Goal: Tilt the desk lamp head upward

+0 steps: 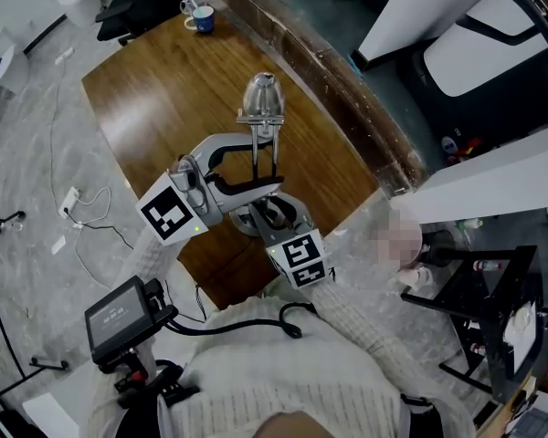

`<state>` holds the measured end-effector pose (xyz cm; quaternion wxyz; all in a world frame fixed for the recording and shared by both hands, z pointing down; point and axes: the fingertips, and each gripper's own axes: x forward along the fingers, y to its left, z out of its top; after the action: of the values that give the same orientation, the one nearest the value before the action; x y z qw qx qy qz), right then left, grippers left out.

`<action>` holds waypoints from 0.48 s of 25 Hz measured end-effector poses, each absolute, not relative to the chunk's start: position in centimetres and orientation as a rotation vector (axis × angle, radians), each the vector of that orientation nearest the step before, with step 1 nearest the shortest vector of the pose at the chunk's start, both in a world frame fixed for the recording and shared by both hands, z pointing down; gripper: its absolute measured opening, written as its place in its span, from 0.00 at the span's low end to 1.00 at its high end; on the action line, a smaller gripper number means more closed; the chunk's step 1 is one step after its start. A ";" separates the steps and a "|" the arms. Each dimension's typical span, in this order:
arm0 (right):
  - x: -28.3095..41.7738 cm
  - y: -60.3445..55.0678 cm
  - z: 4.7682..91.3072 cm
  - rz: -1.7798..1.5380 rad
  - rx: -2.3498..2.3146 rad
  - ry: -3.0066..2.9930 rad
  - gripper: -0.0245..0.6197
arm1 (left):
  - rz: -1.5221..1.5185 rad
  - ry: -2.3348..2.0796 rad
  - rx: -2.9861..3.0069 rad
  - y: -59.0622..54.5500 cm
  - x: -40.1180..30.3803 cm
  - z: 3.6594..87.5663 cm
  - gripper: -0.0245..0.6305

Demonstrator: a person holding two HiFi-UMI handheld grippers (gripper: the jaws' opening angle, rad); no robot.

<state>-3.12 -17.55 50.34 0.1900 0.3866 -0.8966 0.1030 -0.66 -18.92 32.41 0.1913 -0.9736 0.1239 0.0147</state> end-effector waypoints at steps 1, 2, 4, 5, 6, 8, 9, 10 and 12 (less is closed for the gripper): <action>-3.1 -17.6 50.4 0.294 1.088 -2.519 0.24 | 0.032 0.358 -2.715 -18.8 -0.6 32.4 0.33; -3.1 -17.6 50.3 0.298 1.088 -2.518 0.24 | 0.026 0.366 -2.694 -18.7 -0.6 32.4 0.33; -3.0 -17.7 50.3 0.305 1.089 -2.517 0.24 | 0.019 0.373 -2.656 -18.5 -0.5 32.3 0.33; -2.9 -17.7 50.3 0.309 1.091 -2.517 0.24 | 0.018 0.373 -2.643 -18.4 -0.4 32.3 0.33; -2.9 -17.8 50.4 0.313 1.093 -2.517 0.24 | 0.017 0.371 -2.632 -18.4 -0.3 32.3 0.33; -2.8 -17.8 50.4 0.318 1.098 -2.518 0.24 | 0.015 0.368 -2.619 -18.4 -0.2 32.3 0.33; -2.8 -17.9 50.4 0.320 1.098 -2.518 0.25 | 0.016 0.370 -2.618 -18.4 -0.2 32.3 0.33; -2.8 -17.9 50.5 0.322 1.097 -2.517 0.25 | 0.019 0.373 -2.618 -18.4 -0.2 32.3 0.33; -2.8 -17.9 50.5 0.328 1.096 -2.517 0.25 | 0.026 0.382 -2.616 -18.4 -0.3 32.4 0.33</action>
<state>-2.80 -17.90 50.51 0.1874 0.3894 -0.8943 0.1165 -0.26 -18.38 32.39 0.2462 -0.9590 0.1401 0.0095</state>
